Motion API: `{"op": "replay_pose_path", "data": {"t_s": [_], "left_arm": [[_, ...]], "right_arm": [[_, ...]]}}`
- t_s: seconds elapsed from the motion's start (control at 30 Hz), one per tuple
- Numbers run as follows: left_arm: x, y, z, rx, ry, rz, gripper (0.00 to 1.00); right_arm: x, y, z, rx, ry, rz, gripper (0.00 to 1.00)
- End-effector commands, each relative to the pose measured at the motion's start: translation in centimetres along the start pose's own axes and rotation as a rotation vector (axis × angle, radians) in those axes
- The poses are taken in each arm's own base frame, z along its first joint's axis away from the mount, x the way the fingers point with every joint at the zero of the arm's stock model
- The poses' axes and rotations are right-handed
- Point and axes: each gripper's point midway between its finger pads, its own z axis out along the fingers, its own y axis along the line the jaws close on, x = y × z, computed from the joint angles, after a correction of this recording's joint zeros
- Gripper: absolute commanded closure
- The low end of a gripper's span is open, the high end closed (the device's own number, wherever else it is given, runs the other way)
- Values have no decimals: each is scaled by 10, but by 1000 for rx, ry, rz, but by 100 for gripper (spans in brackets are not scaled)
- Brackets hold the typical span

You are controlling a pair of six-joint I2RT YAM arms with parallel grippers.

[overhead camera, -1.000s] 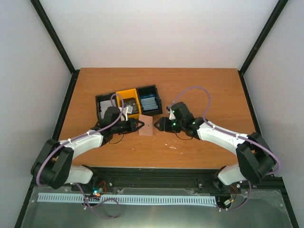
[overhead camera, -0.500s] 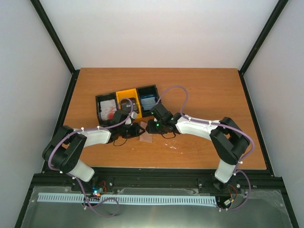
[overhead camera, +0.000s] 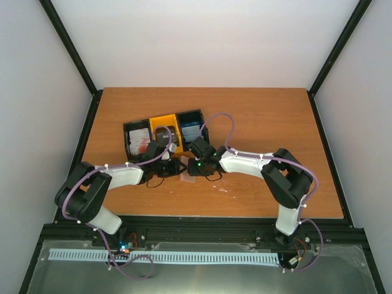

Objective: Put the credit cards into the card holder
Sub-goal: Open the card holder at the center of the board.

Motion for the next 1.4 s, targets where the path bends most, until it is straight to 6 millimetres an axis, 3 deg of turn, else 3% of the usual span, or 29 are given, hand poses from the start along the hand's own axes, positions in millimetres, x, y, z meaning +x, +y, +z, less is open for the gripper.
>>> {"op": "replay_pose_path", "data": {"t_s": [0.0,0.27,0.47,0.77,0.93,1.03,1.1,1.2,1.27,1.37], "left_arm": [[-8,-19,-4,63,-25,56,99],[-7,-17,-4,54,-21,49,99],[-6,-17,-5,51,-20,47,99],[-6,-14,-6,36,-28,40,99],[-8,-13,-7,23,-32,38,99],[-9,-17,-8,38,-35,54,99],[-10,-22,-10,59,-40,71,99],[-13,-33,-15,97,-46,112,99],[-14,-44,-20,136,-57,147,99],[-17,-59,-30,190,-72,178,99]], "right_arm": [[-7,-14,2,130,-56,-23,66],[-18,-31,-3,276,-127,-39,73],[-11,-22,5,218,-85,-54,96],[-11,-32,1,263,-105,-43,97],[-19,-65,-29,416,-205,30,97],[-19,-89,-44,479,-232,74,81],[-21,-87,-48,437,-232,58,67],[-24,-67,-51,242,-229,3,46],[-25,-44,-57,17,-226,-36,34],[-25,-15,-69,-198,-219,-101,24]]}}
